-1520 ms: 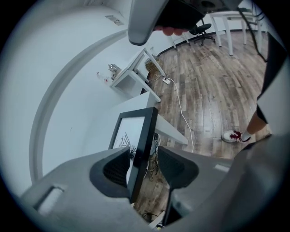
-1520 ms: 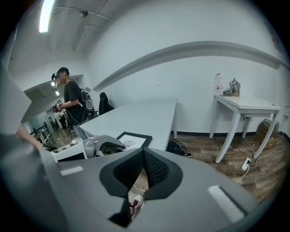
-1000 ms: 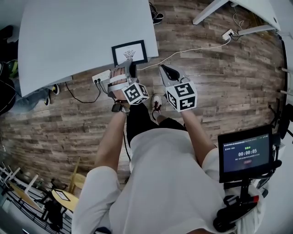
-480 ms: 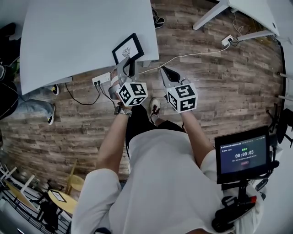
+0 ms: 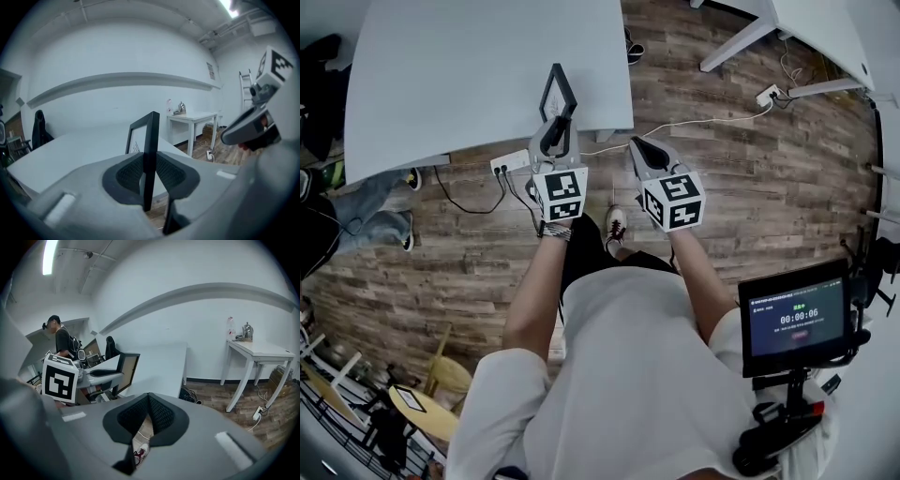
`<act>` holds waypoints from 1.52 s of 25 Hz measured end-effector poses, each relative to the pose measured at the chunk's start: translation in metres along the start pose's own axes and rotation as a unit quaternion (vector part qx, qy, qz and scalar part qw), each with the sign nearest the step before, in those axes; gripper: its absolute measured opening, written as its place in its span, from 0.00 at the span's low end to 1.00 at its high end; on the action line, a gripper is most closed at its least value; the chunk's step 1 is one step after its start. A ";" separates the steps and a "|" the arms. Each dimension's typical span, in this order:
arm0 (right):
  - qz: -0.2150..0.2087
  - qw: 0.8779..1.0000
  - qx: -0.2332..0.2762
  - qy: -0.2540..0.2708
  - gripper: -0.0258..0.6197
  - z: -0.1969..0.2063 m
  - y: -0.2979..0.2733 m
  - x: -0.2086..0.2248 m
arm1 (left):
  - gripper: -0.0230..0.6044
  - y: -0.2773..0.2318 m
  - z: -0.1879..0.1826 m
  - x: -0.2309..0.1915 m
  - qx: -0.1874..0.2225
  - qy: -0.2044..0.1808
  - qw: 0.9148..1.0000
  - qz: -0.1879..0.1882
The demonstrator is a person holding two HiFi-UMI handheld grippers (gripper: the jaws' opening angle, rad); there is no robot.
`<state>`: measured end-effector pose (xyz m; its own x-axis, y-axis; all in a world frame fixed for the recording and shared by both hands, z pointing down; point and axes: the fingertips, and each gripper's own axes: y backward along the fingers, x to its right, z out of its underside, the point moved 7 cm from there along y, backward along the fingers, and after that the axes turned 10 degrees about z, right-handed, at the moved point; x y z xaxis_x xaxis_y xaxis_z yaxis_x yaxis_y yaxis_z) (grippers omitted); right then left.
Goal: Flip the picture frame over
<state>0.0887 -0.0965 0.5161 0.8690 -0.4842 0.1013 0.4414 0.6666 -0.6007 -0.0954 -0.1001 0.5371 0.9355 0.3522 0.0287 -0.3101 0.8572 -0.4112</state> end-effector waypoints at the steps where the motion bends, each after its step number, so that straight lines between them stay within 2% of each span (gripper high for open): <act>1: -0.002 1.000 0.001 0.001 0.04 -0.001 -0.001 -0.002 | 0.17 0.003 -0.001 -0.002 0.011 0.018 1.000 -0.001; 5: -0.010 1.000 0.006 0.005 0.04 -0.006 -0.003 -0.011 | 0.17 0.014 -0.003 -0.010 0.071 0.093 0.993 0.012; 8: -0.013 1.000 0.005 0.010 0.04 -0.006 -0.009 -0.018 | 0.16 0.024 0.003 -0.022 0.126 0.164 0.978 0.027; 13: -0.016 1.000 -0.005 0.014 0.04 -0.003 -0.015 -0.025 | 0.16 0.034 0.022 -0.041 0.198 0.276 0.940 0.030; 18: -0.018 1.000 -0.007 0.019 0.04 -0.003 -0.016 -0.028 | 0.16 0.042 0.037 -0.055 0.245 0.375 0.894 0.009; 21: -0.018 1.000 -0.009 0.021 0.04 -0.003 -0.017 -0.030 | 0.16 0.045 0.047 -0.058 0.251 0.402 0.881 -0.004; 29: -0.030 0.999 -0.017 0.035 0.04 -0.006 -0.027 -0.047 | 0.15 0.057 0.089 -0.068 0.225 0.451 0.863 -0.037; 34: -0.035 0.998 -0.019 0.041 0.04 -0.010 -0.033 -0.057 | 0.16 0.059 0.101 -0.080 0.234 0.481 0.843 -0.045; 38: -0.036 0.998 -0.021 0.043 0.04 -0.012 -0.034 -0.060 | 0.17 0.058 0.107 -0.086 0.240 0.520 0.818 -0.051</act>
<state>0.0189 -0.0969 0.5209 0.8119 -0.5786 0.0773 0.4909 0.6051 -0.6268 -0.2116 -0.0403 0.6086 0.5216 -0.0264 -0.8528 -0.0182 0.9989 -0.0420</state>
